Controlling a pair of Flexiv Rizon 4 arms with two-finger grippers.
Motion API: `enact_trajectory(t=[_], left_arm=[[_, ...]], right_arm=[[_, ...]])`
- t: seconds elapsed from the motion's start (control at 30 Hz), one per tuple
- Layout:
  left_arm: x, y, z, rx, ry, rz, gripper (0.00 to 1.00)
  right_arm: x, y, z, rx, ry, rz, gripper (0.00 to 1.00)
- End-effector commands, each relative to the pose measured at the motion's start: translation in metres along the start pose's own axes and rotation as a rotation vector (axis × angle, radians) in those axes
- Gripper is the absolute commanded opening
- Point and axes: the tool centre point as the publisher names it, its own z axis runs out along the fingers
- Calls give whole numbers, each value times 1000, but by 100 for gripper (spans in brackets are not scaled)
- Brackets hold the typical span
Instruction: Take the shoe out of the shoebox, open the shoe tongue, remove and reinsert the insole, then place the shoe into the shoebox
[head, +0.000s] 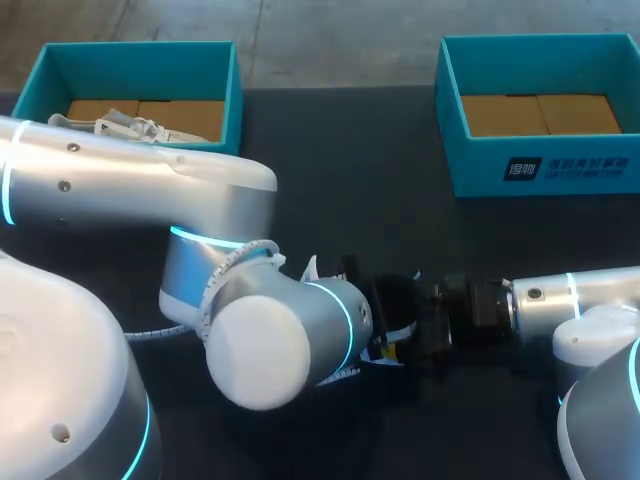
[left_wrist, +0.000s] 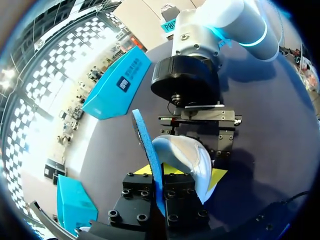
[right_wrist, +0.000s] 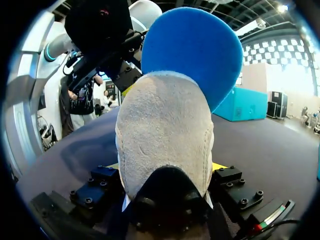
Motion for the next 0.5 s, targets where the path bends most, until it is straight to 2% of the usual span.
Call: enact_trajectory(t=[0.03,0.5], left_arm=[[-11,0,-10,14,47,-7,0],[-20,-28,-41,72,160,-86,0]], right_arm=[[2,0,0,4,-1,1,0],[2,0,0,4,-1,1,0]])
